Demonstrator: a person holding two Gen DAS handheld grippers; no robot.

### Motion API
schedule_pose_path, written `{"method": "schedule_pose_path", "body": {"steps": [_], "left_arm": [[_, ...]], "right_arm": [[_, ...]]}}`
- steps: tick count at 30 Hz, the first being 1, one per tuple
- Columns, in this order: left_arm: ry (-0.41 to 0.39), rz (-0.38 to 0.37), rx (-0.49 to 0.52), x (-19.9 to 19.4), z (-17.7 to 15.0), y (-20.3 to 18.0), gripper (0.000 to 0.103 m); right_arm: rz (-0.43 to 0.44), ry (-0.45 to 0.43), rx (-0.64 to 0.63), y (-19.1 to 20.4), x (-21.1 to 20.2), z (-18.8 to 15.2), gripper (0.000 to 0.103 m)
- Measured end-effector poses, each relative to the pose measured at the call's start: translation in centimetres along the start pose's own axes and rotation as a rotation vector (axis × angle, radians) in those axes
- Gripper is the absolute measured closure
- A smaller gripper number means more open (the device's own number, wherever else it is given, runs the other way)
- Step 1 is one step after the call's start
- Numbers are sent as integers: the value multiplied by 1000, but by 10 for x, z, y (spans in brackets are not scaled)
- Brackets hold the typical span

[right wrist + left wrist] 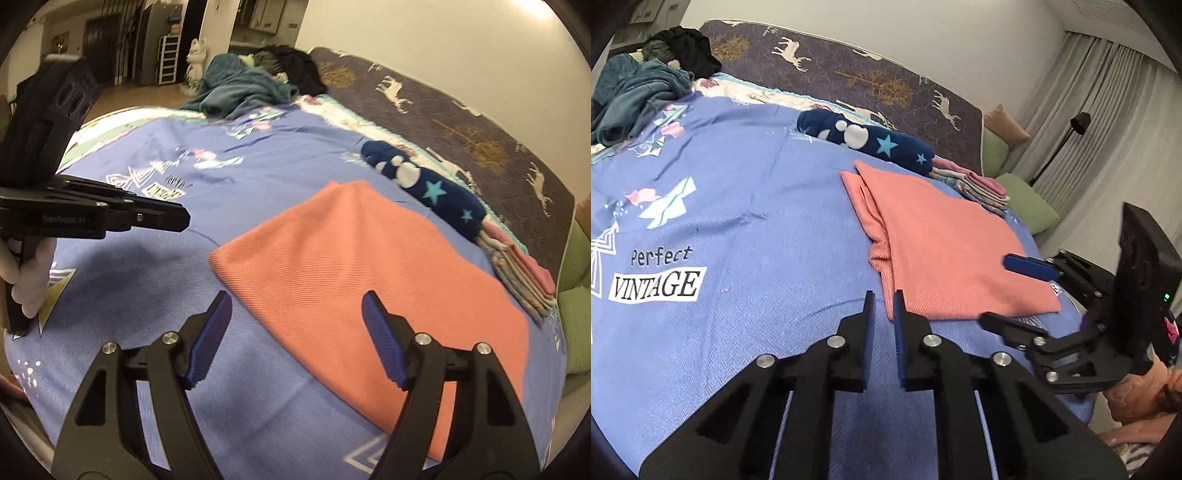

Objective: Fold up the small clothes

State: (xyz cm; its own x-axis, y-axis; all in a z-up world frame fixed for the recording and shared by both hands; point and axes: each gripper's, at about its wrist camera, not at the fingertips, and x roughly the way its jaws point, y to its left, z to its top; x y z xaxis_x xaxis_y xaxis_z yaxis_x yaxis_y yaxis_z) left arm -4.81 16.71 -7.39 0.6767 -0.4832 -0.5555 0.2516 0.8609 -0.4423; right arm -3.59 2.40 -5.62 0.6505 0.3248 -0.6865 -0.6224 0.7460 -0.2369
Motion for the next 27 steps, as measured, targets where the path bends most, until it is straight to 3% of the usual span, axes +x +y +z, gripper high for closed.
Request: {"method": "schedule_pose_path", "body": {"steps": [3, 5, 6, 9, 11, 16, 21, 23, 25, 27], "left_arm": [[25, -50, -3, 6, -1, 1, 92], [56, -75, -14, 18, 3, 2, 86], [77, -83, -24, 27, 6, 3, 77], [123, -126, -32, 47, 11, 5, 77], [154, -144, -19, 55, 11, 2, 102], [176, -116, -44, 44, -6, 8, 102], [141, -105, -38, 27, -7, 10, 103], [112, -69, -32, 25, 3, 14, 99], [101, -65, -42, 30, 18, 23, 75], [104, -84, -45, 45, 35, 33, 71]], "right_arm": [[6, 18, 15, 1, 8, 3, 29], [-1, 28, 50, -8, 11, 3, 29], [-3, 31, 65, -11, 11, 3, 29], [-24, 42, 126, -27, 12, 0, 29], [-32, 43, 149, -32, 10, -2, 28], [-34, 53, 132, -33, 9, -5, 27], [-2, 49, 68, -16, 16, -1, 26], [15, 46, 41, -7, 21, 2, 26], [25, 44, 9, 3, 24, 4, 26], [24, 42, -46, 17, 27, 3, 26]]}}
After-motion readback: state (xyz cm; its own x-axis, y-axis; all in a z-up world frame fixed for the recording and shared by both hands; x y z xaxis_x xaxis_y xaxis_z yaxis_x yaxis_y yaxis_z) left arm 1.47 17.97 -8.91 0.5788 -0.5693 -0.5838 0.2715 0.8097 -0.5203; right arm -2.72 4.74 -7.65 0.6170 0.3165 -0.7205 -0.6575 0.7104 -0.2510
